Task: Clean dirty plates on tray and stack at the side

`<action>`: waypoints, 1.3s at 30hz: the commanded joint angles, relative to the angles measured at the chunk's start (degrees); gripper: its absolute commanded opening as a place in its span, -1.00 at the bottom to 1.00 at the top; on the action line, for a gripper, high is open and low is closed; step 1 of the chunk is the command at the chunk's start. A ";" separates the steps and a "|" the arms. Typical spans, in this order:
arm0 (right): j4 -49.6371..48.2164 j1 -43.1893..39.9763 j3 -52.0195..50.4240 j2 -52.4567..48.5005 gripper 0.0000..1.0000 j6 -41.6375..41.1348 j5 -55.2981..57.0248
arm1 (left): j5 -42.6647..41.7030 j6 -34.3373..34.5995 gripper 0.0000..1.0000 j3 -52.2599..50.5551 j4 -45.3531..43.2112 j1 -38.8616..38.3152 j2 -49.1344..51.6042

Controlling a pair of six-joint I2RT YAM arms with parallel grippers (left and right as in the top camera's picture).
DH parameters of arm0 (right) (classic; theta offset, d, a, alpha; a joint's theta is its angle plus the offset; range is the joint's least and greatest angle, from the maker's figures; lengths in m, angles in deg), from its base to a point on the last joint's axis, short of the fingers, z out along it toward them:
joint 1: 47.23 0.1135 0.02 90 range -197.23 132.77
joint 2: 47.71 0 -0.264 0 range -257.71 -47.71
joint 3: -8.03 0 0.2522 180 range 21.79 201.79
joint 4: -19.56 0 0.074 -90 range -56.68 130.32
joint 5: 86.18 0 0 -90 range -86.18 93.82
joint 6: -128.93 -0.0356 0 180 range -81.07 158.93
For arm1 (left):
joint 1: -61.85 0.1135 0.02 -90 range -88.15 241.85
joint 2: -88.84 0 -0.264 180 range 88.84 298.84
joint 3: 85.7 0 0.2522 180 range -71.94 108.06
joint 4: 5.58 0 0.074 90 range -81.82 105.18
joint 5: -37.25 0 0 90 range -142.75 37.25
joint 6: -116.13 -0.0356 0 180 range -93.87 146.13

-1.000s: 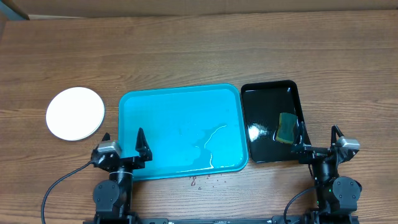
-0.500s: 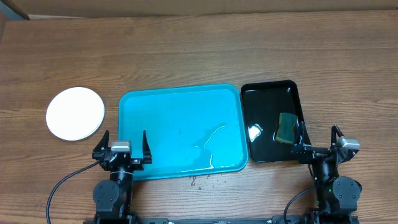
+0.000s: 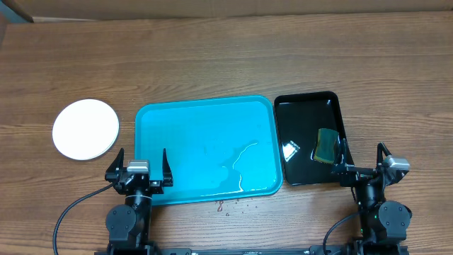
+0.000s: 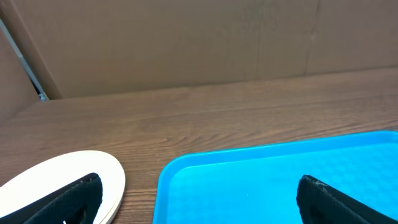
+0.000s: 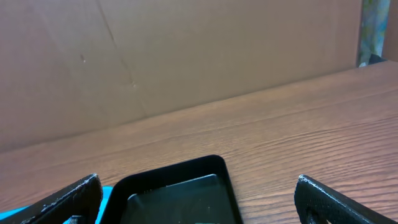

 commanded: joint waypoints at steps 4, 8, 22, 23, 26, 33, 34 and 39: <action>-0.31 -0.17 -0.59 0.52 1.00 0.66 -0.28 | -0.68 -1.07 0.99 -0.17 0.00 -0.46 -0.61; -0.31 -0.17 -0.59 0.52 1.00 0.66 -0.28 | -0.68 -1.07 1.00 -0.17 0.00 -0.46 -0.61; -0.31 1.07 -0.59 0.50 1.00 0.66 -0.28 | -0.68 -1.07 0.99 -0.17 0.00 -0.46 -0.61; -0.31 1.07 -0.59 0.50 1.00 0.66 -0.28 | -0.68 -1.07 1.00 -0.17 0.00 -0.46 -0.61; -0.31 1.07 -0.59 0.50 1.00 0.66 -0.28 | -0.68 -1.07 1.00 -0.17 0.00 -0.46 -0.61; -0.31 1.07 -0.59 0.50 1.00 0.66 -0.28 | -0.68 -1.07 1.00 -0.17 0.00 -0.46 -0.61; -0.31 1.07 -0.59 0.50 1.00 0.66 -0.28 | -0.68 -1.07 1.00 -0.17 0.00 -0.46 -0.61; -0.31 1.07 -0.59 0.50 1.00 0.66 -0.28 | -0.68 -1.07 1.00 -0.17 0.00 -0.46 -0.61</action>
